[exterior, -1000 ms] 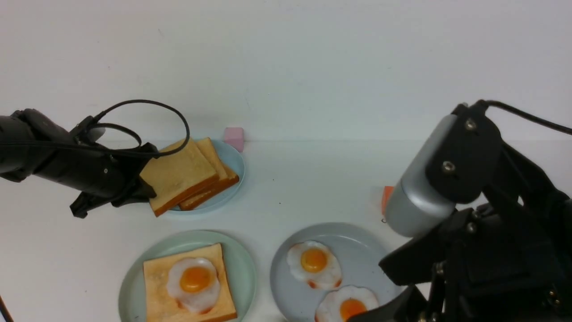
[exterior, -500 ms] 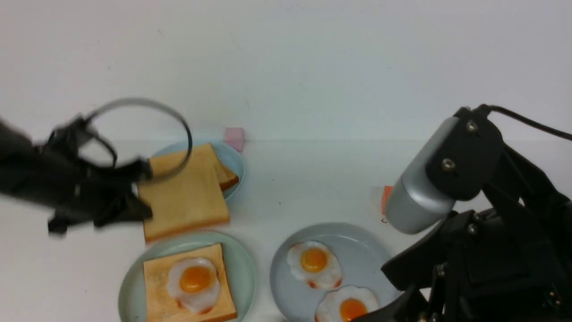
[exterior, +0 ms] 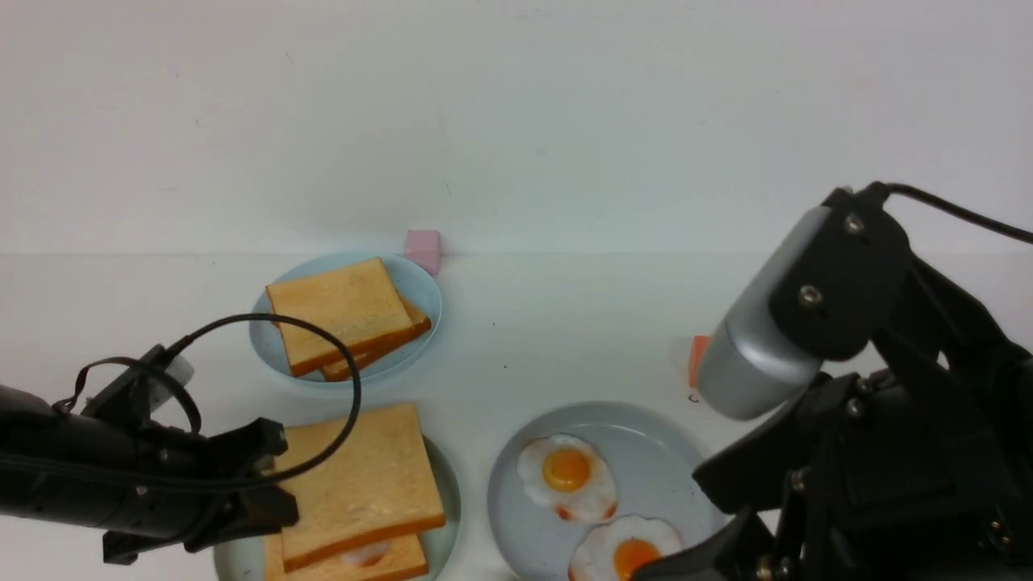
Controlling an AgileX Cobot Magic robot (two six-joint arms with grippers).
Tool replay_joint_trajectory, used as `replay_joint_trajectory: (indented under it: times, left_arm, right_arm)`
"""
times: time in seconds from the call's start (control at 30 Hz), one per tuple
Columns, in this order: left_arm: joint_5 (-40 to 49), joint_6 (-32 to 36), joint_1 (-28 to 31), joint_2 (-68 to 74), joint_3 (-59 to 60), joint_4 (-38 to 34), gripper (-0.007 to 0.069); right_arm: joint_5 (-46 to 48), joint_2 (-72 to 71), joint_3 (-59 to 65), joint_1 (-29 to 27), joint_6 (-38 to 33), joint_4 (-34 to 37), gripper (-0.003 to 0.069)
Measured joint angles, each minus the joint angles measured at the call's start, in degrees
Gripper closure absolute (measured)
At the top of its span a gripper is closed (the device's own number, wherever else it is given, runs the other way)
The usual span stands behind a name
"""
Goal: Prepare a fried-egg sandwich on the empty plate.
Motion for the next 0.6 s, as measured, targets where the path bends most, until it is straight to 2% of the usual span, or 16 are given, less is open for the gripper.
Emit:
replay_joint_trajectory:
  times: [0.2,0.3,0.4,0.43,0.5,0.53,0.57,0.6]
  left_arm:
    - [0.0,-2.56,0.0,-0.66,0.0,2.73,0.0477]
    - [-0.14,-7.85,0.0,-3.13,0.0,7.66,0.033]
    - [0.67,-13.35,0.0,-6.84,-0.38,13.3,0.0235]
    - [0.67,-13.76,0.0,-6.84,-0.46,13.73,0.0223]
    - [4.57,-18.41,0.0,-11.64,-2.34,19.42,0.017]
    - [5.67,-19.06,0.0,-12.73,-3.0,20.6,0.0165]
    - [7.56,-19.35,0.0,-14.63,-3.72,21.52,0.0162]
    - [7.56,-19.35,0.0,-15.02,-3.84,21.65,0.0162]
  right_arm:
    - [-0.07,0.0,0.0,0.0,0.0,-0.45,0.01]
    - [-0.27,0.0,0.0,0.0,0.0,-0.68,0.016]
    - [-0.33,0.0,0.0,0.0,0.23,-1.01,0.0278]
    - [-0.33,0.0,0.0,0.0,0.23,-1.01,0.0278]
    - [-0.64,0.0,0.48,0.0,2.35,-2.26,0.0473]
    - [-0.64,0.0,0.7,0.0,3.53,-3.02,0.0515]
    - [-0.64,0.0,1.06,0.0,5.3,-4.24,0.0595]
    - [-0.64,0.0,1.06,0.0,5.3,-4.24,0.0595]
